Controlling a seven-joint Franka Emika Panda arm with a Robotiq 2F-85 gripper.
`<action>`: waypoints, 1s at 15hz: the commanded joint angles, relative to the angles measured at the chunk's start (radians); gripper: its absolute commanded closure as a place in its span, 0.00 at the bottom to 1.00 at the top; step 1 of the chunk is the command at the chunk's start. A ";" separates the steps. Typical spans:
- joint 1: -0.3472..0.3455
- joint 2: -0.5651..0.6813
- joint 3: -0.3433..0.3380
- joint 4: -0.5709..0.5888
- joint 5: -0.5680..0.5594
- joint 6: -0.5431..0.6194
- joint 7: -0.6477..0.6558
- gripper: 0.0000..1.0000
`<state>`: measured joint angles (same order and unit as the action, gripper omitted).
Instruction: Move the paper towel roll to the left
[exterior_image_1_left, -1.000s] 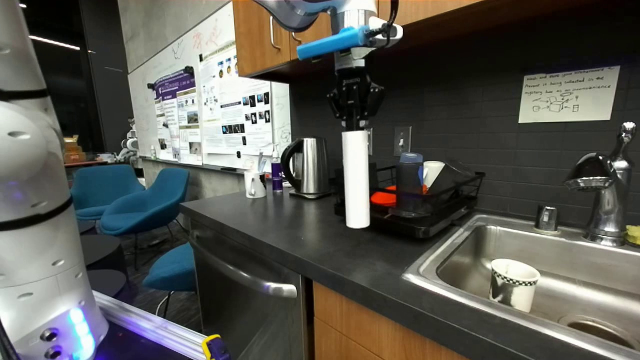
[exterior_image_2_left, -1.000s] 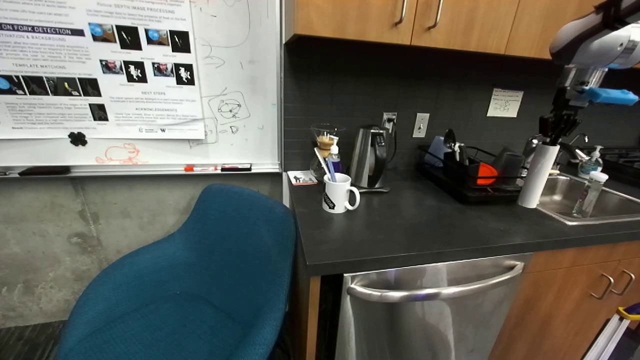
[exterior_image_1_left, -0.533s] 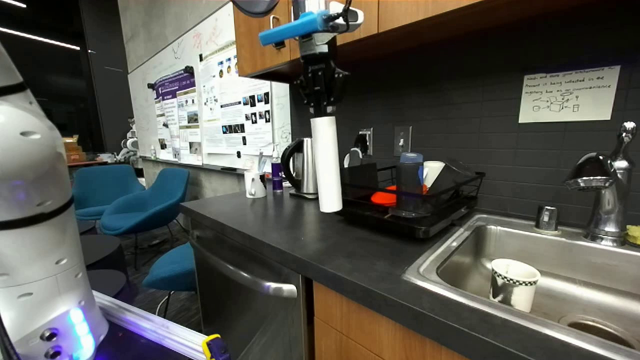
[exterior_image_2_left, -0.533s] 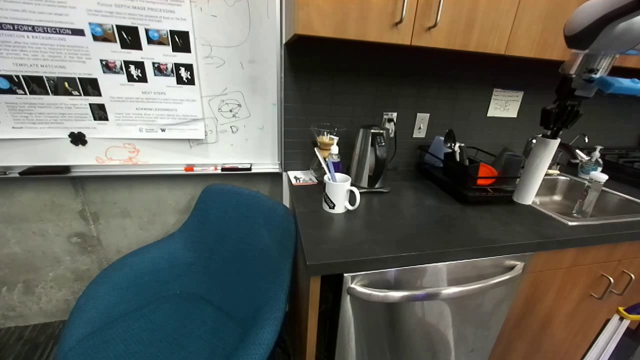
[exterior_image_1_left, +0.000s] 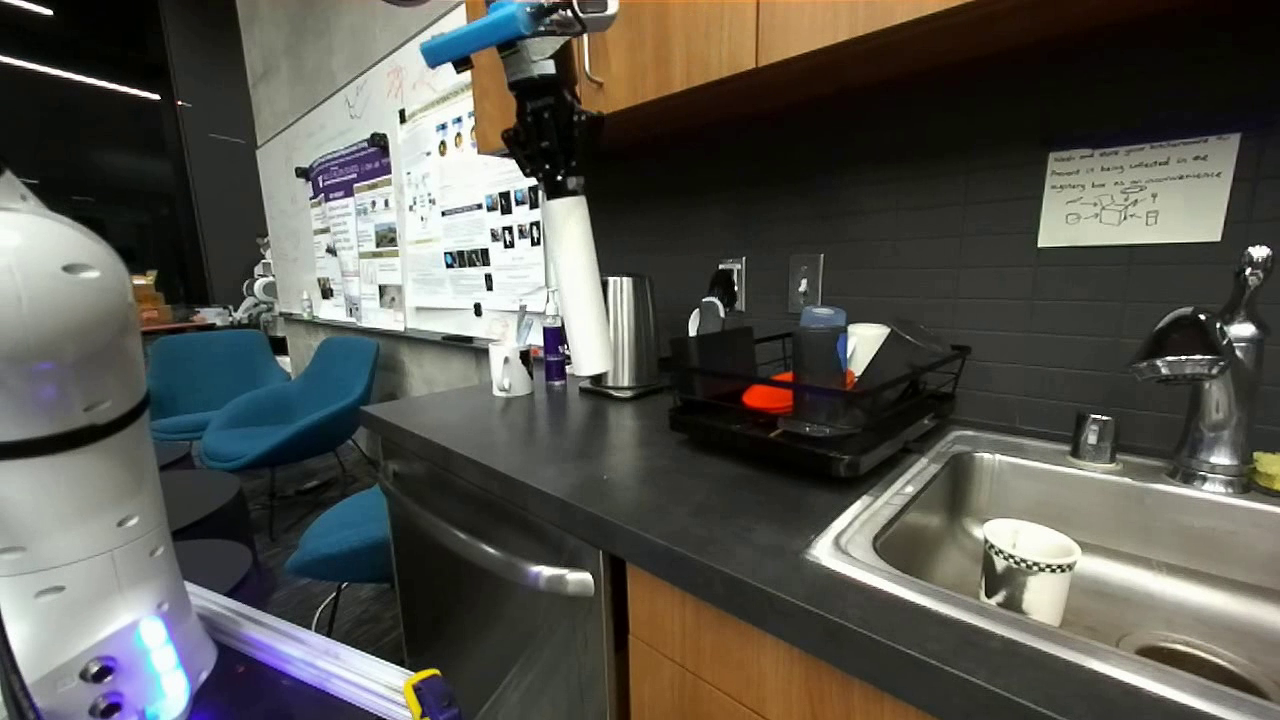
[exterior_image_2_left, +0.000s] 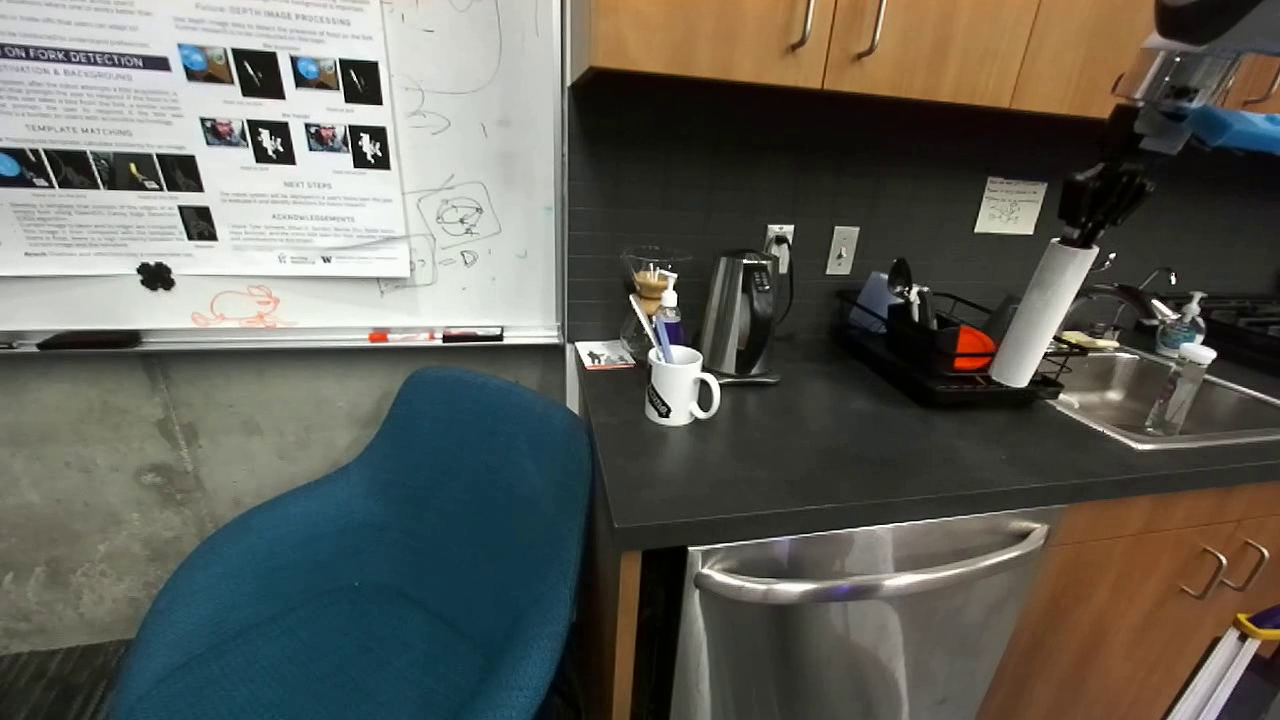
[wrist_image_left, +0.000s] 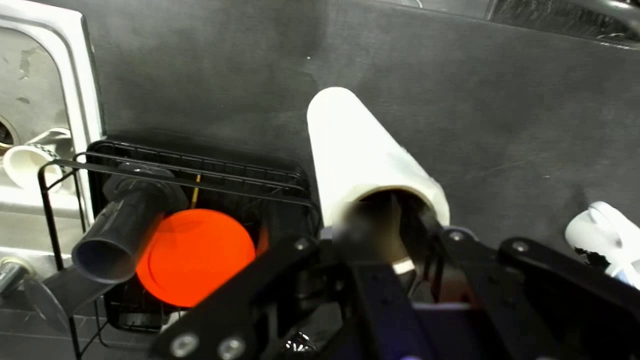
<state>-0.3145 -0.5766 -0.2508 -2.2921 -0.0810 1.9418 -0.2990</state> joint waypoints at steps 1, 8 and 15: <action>0.053 -0.110 0.067 -0.051 -0.022 -0.010 0.095 0.48; 0.187 -0.154 0.210 -0.049 0.004 -0.004 0.238 0.48; 0.269 -0.040 0.289 0.040 0.003 0.015 0.313 0.48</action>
<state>-0.0683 -0.7014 0.0257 -2.3285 -0.0772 1.9439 -0.0153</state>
